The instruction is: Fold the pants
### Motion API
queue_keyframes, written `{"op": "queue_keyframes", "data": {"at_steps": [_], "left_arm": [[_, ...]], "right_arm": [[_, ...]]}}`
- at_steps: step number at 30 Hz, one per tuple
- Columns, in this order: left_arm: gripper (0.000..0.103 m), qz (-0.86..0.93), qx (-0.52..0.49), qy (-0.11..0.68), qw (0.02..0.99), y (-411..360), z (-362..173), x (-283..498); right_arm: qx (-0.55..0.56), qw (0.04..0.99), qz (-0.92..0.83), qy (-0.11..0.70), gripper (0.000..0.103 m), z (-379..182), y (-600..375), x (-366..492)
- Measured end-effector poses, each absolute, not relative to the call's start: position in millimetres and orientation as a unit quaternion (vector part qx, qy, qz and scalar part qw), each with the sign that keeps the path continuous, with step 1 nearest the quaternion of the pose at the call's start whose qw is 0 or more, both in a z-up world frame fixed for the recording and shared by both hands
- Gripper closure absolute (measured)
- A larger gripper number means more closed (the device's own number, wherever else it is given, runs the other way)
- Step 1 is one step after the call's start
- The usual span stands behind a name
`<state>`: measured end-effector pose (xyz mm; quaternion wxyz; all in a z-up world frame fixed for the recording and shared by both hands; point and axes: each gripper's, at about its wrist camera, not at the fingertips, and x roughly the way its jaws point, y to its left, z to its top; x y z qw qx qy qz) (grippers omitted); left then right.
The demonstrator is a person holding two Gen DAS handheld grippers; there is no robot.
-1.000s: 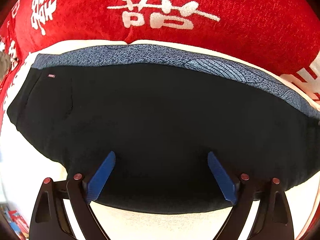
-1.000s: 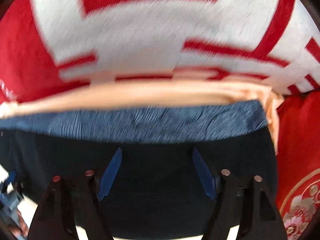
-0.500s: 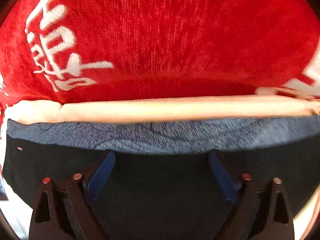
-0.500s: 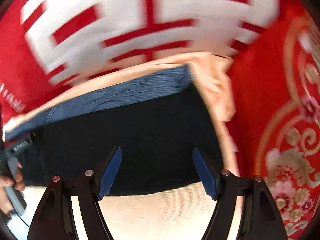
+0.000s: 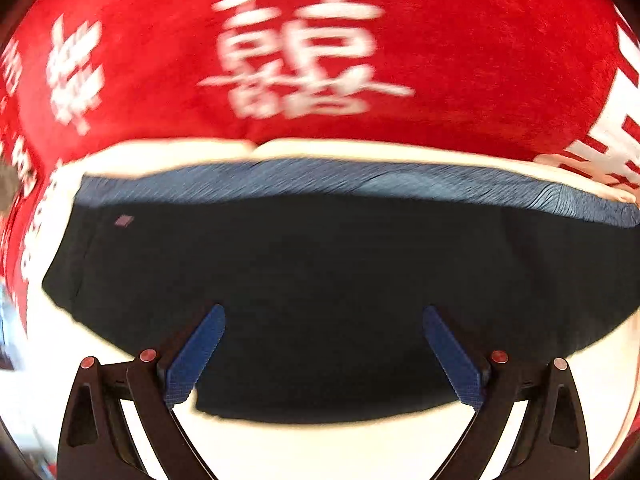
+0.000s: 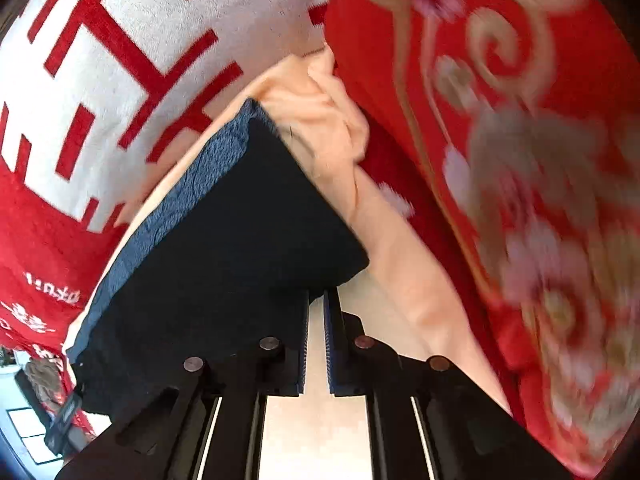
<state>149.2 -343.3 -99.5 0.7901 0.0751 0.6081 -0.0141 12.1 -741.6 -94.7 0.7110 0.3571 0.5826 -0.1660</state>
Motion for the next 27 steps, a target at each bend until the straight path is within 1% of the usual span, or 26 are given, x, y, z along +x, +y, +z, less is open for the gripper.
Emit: {"op": "queue_keyframes", "data": {"at_steps": [2, 5, 9, 11, 13, 14, 17, 20, 24, 27], "left_arm": [[0.002, 0.002, 0.070, 0.613, 0.787, -321, -96, 146], [0.002, 0.031, 0.078, 0.622, 0.778, -277, -97, 126], [0.002, 0.055, 0.077, 0.629, 0.772, -222, -104, 115], [0.002, 0.063, 0.078, 0.630, 0.770, -202, -109, 118], [0.002, 0.062, 0.084, 0.627, 0.772, -189, -113, 124], [0.002, 0.058, 0.091, 0.623, 0.774, -181, -115, 128], [0.002, 0.051, 0.111, 0.616, 0.778, -163, -122, 142], [0.002, 0.043, 0.122, 0.607, 0.784, -138, -127, 161], [0.002, 0.040, 0.124, 0.598, 0.790, -103, -134, 183], [0.002, 0.035, 0.123, 0.595, 0.793, -85, -146, 193]], "right_arm": [[0.321, 0.727, -0.182, 0.578, 0.096, -91, -745, 21], [0.316, 0.720, -0.218, 0.579, 0.094, -83, -752, 13], [0.379, 0.713, -0.129, 0.576, 0.093, -71, -717, -4], [0.410, 0.700, -0.062, 0.582, 0.081, -77, -665, 6], [0.451, 0.674, -0.003, 0.586, 0.036, -89, -606, 11], [0.471, 0.661, 0.023, 0.583, 0.033, -98, -576, 16], [0.520, 0.624, 0.104, 0.574, 0.033, -111, -485, 30], [0.549, 0.602, 0.151, 0.561, 0.037, -133, -400, 54], [0.566, 0.586, 0.160, 0.557, 0.040, -153, -345, 72], [0.568, 0.590, 0.155, 0.553, 0.040, -159, -338, 76]]}}
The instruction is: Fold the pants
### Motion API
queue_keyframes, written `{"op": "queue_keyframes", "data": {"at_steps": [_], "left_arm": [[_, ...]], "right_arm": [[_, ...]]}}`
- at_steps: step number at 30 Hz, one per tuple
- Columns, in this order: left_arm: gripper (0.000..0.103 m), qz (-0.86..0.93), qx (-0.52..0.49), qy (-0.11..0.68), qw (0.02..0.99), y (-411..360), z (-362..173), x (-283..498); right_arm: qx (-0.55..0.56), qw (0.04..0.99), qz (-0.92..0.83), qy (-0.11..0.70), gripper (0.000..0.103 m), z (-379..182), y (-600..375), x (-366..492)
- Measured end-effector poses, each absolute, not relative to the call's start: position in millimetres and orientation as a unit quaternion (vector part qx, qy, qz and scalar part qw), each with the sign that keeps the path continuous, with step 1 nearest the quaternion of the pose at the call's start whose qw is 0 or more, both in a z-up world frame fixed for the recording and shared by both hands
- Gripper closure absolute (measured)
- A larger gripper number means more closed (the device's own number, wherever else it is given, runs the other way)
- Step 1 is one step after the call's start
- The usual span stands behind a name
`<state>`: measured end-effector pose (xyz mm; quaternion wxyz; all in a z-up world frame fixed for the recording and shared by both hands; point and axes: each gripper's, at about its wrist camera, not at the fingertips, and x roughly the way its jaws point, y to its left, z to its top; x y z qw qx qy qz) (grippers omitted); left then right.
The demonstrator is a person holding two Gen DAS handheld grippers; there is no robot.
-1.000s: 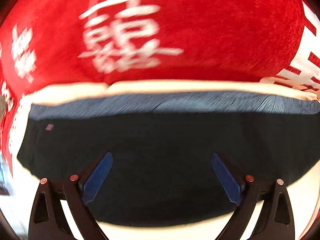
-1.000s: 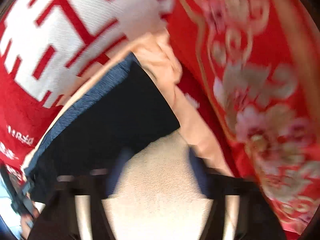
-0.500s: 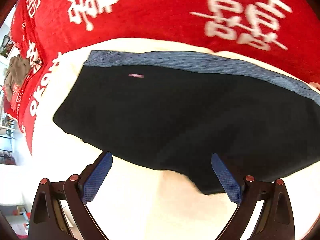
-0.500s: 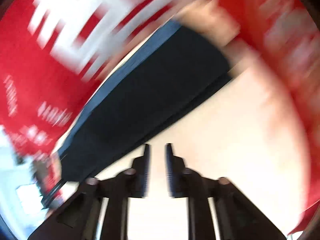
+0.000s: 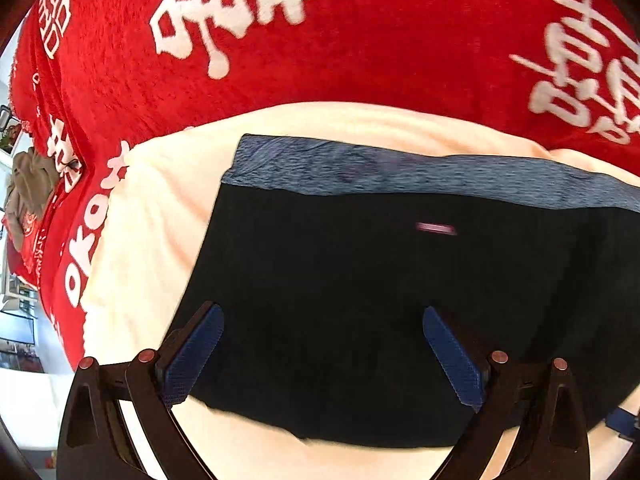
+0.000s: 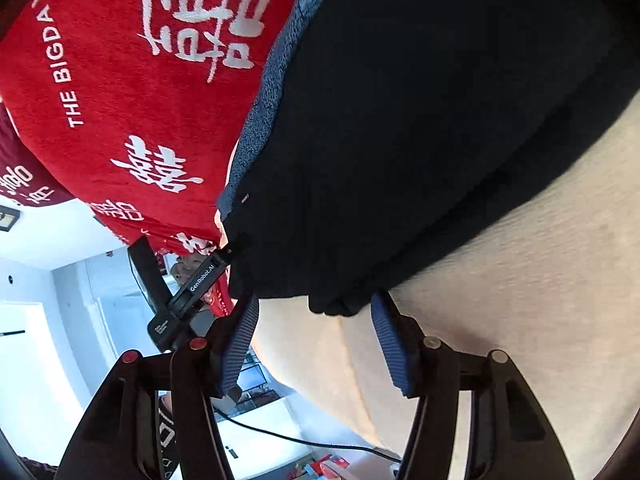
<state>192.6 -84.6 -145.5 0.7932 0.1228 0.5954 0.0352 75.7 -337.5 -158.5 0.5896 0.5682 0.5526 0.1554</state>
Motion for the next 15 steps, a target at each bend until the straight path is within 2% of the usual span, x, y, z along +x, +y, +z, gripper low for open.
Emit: {"op": "queue_keyframes", "data": {"at_steps": [5, 6, 7, 8, 9, 14, 15], "left_arm": [[0.000, 0.007, 0.062, 0.598, 0.799, -64, -161, 193], [0.000, 0.002, 0.058, 0.598, 0.800, -62, -160, 192], [0.000, -0.002, 0.059, 0.597, 0.800, -61, -159, 192], [0.000, -0.006, 0.063, 0.598, 0.799, -61, -159, 191], [0.000, -0.011, 0.070, 0.598, 0.798, -61, -158, 189], [0.000, -0.020, 0.085, 0.600, 0.795, -66, -155, 183], [0.000, -0.020, 0.084, 0.600, 0.796, -65, -156, 184]], "right_arm": [[0.565, 0.596, 0.154, 0.549, 0.040, -159, -331, 79], [0.563, 0.595, 0.150, 0.553, 0.048, -159, -327, 84], [0.555, 0.597, 0.146, 0.560, 0.073, -158, -325, 88], [0.537, 0.605, 0.139, 0.571, 0.092, -155, -325, 90], [0.522, 0.616, 0.135, 0.574, 0.098, -151, -325, 93], [0.523, 0.616, 0.135, 0.573, 0.093, -143, -325, 90], [0.530, 0.610, 0.132, 0.573, 0.087, -146, -324, 89]]}}
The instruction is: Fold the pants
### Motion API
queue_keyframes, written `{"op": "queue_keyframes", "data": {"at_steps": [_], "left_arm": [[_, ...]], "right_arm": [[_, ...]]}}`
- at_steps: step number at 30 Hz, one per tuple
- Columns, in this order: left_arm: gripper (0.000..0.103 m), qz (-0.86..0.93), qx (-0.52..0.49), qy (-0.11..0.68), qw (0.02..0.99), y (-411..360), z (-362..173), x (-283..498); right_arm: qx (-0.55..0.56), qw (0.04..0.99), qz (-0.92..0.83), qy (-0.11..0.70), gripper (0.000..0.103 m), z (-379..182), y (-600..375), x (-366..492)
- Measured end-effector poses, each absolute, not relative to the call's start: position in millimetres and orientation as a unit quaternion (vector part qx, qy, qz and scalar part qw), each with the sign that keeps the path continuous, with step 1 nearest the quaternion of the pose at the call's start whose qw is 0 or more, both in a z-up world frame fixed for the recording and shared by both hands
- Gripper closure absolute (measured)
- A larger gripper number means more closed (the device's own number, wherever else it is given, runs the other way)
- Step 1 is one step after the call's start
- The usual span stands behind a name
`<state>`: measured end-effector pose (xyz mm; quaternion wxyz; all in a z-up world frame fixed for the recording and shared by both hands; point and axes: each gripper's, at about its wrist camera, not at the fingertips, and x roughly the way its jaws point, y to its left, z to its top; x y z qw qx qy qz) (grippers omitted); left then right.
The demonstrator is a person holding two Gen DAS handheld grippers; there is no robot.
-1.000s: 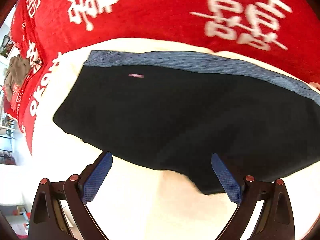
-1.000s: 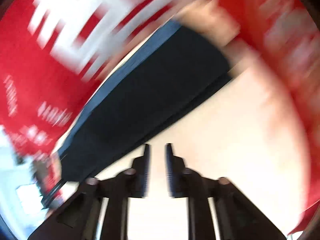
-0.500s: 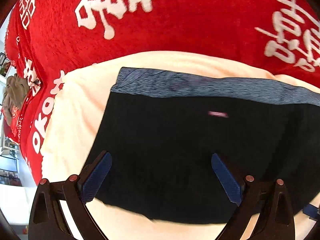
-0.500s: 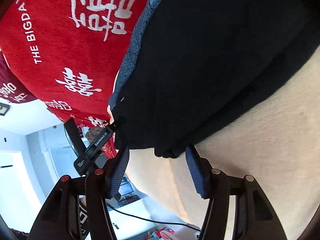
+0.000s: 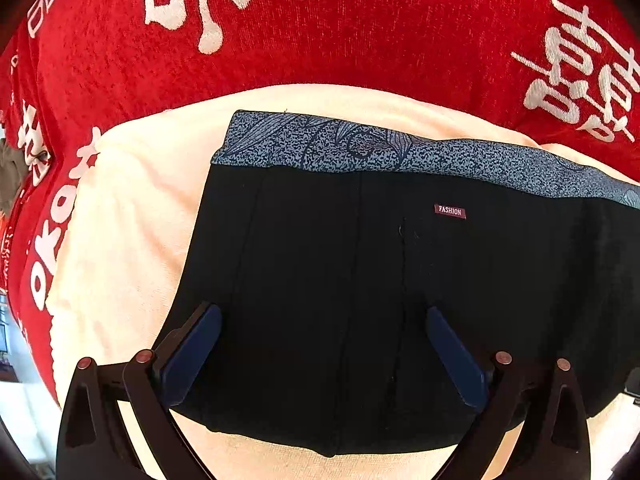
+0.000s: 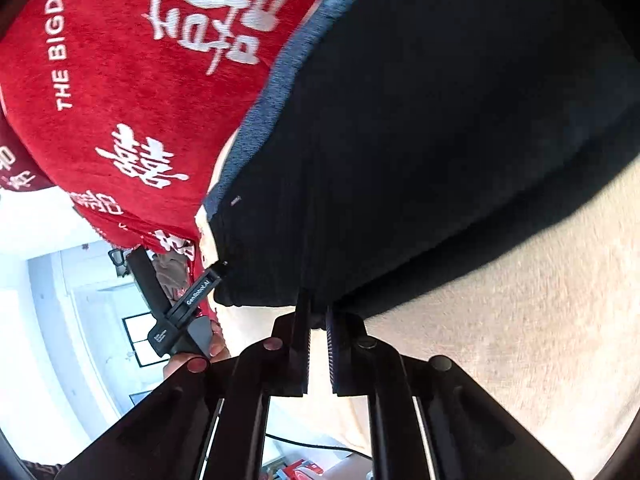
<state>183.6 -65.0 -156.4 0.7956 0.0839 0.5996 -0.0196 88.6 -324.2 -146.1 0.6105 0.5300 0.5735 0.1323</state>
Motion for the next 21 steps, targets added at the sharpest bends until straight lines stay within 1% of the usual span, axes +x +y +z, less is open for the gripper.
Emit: {"op": "queue_keyframes", "data": {"at_steps": [1, 2, 3, 4, 5, 8, 11, 12, 14, 15, 17, 18, 19, 21], "left_arm": [[0.000, -0.019, 0.081, 0.599, 0.796, -63, -158, 185], [0.000, -0.019, 0.079, 0.598, 0.797, -63, -159, 186], [0.000, -0.018, 0.079, 0.598, 0.798, -63, -159, 186], [0.000, -0.020, 0.084, 0.598, 0.797, -63, -158, 187], [0.000, -0.023, 0.090, 0.597, 0.797, -63, -157, 186], [0.000, -0.039, 0.111, 0.597, 0.794, -59, -156, 178], [0.000, -0.044, 0.100, 0.596, 0.795, -52, -161, 172], [0.000, -0.041, 0.101, 0.598, 0.794, -53, -161, 173], [0.000, -0.035, 0.109, 0.599, 0.792, -56, -158, 173], [0.000, -0.032, 0.114, 0.602, 0.790, -59, -156, 172], [0.000, -0.029, 0.116, 0.608, 0.785, -65, -149, 172], [0.000, -0.037, 0.109, 0.606, 0.787, -70, -143, 172], [0.000, -0.046, 0.104, 0.597, 0.794, -73, -136, 174], [0.000, -0.061, 0.109, 0.580, 0.805, -90, -126, 183]], "right_arm": [[0.539, 0.603, 0.131, 0.573, 0.076, -150, -324, 90], [0.550, 0.595, 0.132, 0.571, 0.071, -155, -323, 92], [0.560, 0.588, 0.137, 0.567, 0.071, -160, -320, 96], [0.554, 0.589, 0.140, 0.571, 0.088, -161, -317, 102], [0.537, 0.597, 0.137, 0.580, 0.095, -158, -314, 107], [0.495, 0.637, 0.135, 0.575, 0.095, -131, -314, 98], [0.490, 0.620, 0.094, 0.605, 0.098, -149, -315, 79], [0.524, 0.601, 0.092, 0.596, 0.098, -159, -319, 72], [0.526, 0.601, 0.103, 0.594, 0.097, -155, -322, 71], [0.497, 0.611, 0.115, 0.606, 0.096, -145, -322, 72], [0.436, 0.625, 0.123, 0.635, 0.087, -128, -322, 72], [0.408, 0.635, 0.126, 0.644, 0.074, -118, -326, 72], [0.383, 0.652, 0.124, 0.642, 0.067, -105, -332, 74], [0.347, 0.689, 0.119, 0.625, 0.067, -83, -346, 88]]}}
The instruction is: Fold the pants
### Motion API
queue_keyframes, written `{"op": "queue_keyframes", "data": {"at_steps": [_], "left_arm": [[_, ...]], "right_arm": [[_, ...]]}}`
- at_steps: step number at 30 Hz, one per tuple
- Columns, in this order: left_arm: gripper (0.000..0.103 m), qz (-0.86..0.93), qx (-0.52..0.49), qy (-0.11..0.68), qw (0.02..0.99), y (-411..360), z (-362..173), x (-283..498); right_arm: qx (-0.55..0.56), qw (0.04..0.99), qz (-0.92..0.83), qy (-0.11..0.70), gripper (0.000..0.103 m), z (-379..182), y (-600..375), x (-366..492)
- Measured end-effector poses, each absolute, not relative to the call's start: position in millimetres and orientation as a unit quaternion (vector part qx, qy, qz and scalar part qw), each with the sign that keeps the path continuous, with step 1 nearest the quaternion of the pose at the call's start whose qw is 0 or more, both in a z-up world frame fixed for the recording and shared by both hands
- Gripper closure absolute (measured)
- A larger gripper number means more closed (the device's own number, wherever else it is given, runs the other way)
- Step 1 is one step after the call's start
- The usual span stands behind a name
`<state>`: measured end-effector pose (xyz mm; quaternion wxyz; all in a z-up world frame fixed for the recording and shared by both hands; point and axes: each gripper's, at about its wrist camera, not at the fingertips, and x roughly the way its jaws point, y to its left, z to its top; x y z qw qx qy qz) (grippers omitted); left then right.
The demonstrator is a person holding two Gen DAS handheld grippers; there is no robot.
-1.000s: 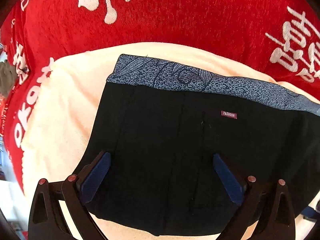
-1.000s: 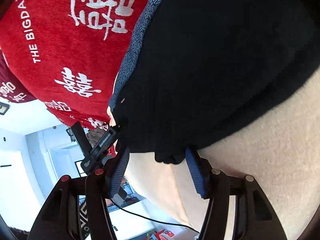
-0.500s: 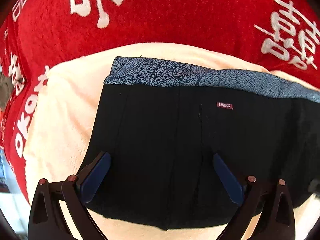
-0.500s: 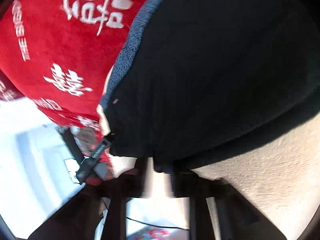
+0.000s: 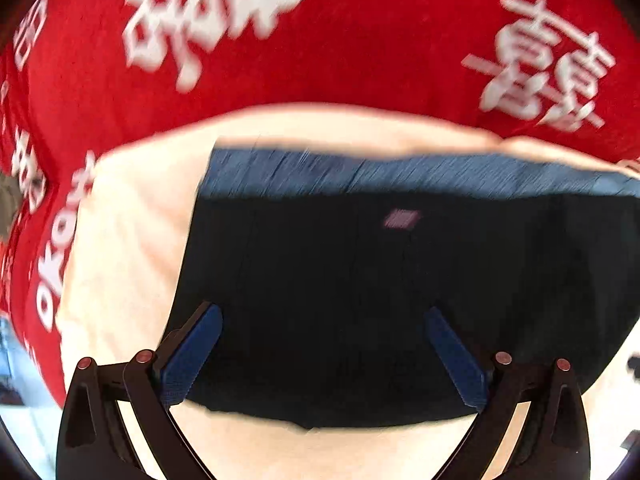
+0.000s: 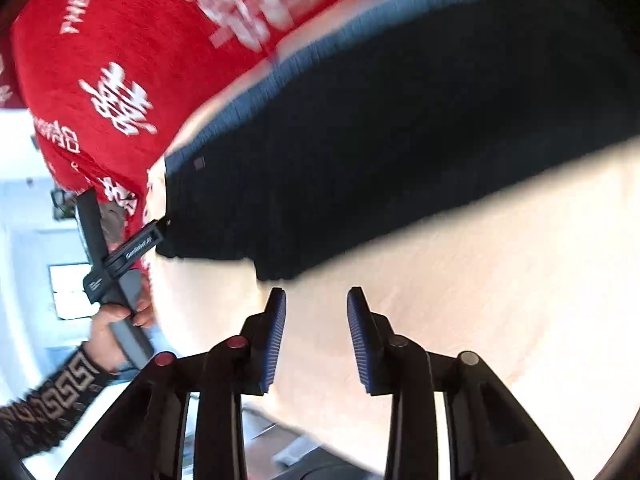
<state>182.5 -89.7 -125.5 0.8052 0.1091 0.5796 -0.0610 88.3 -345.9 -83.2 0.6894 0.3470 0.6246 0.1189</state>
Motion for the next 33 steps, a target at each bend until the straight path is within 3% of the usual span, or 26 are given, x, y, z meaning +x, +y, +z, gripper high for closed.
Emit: {"op": "queue_keyframes", "data": {"at_steps": [8, 10, 14, 17, 22, 26, 28, 33], "left_arm": [[0.000, 0.010, 0.135, 0.566, 0.814, -113, -163, 252], [0.000, 0.009, 0.122, 0.558, 0.821, -103, -167, 256], [0.000, 0.032, 0.110, 0.579, 0.807, -90, -158, 253], [0.000, 0.007, 0.115, 0.588, 0.800, -107, -140, 229], [0.000, -0.107, 0.130, 0.580, 0.797, -191, -125, 161], [0.000, -0.150, 0.152, 0.602, 0.770, -259, -153, 113], [0.000, -0.119, 0.165, 0.562, 0.802, -266, -151, 90], [0.000, -0.119, 0.168, 0.594, 0.778, -265, -137, 84]], "right_arm": [[0.230, 0.742, 0.092, 0.623, 0.067, -98, -360, 184], [0.199, 0.746, 0.085, 0.630, 0.077, -112, -365, 182], [0.203, 0.763, -0.004, 0.614, 0.073, -101, -415, 161], [0.285, 0.738, -0.006, 0.612, 0.073, -94, -445, 136], [0.236, 0.765, 0.011, 0.599, 0.073, -76, -424, 111], [0.213, 0.757, -0.001, 0.618, 0.073, -97, -418, 104], [0.200, 0.763, 0.007, 0.615, 0.074, -95, -416, 91], [0.295, 0.727, 0.008, 0.620, 0.073, -97, -444, 54]]}}
